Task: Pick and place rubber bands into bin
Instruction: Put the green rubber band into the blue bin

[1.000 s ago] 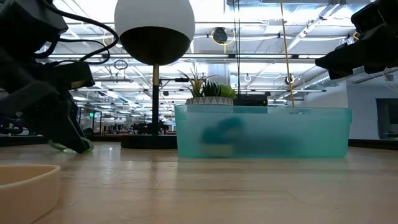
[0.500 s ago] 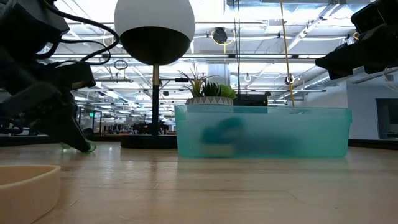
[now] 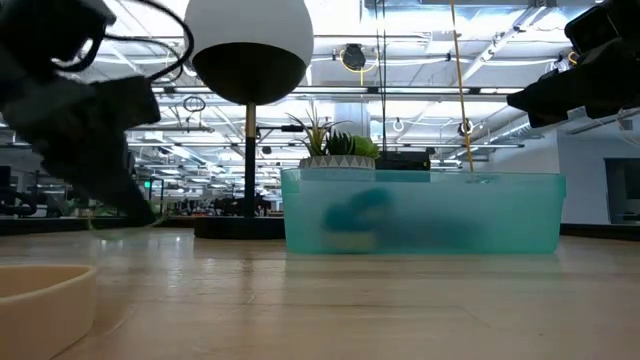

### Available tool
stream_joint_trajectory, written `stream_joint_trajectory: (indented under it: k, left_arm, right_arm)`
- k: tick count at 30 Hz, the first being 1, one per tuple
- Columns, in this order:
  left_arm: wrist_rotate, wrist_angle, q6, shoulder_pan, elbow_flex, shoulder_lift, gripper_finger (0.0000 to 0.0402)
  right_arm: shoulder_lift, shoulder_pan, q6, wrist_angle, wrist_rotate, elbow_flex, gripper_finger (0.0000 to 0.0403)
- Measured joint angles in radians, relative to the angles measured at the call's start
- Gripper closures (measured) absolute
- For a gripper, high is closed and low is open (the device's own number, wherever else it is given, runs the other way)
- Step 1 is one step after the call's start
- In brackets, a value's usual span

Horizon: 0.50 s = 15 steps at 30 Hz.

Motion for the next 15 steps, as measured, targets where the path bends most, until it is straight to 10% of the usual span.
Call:
stream_joint_trajectory:
  k: [15]
  left_arm:
    - [0.174, 0.468, 0.294, -0.041, 0.075, -0.043, 0.0398]
  right_arm:
    - [0.0, 0.0, 0.0, 0.0, 0.0, 0.0, 0.0261]
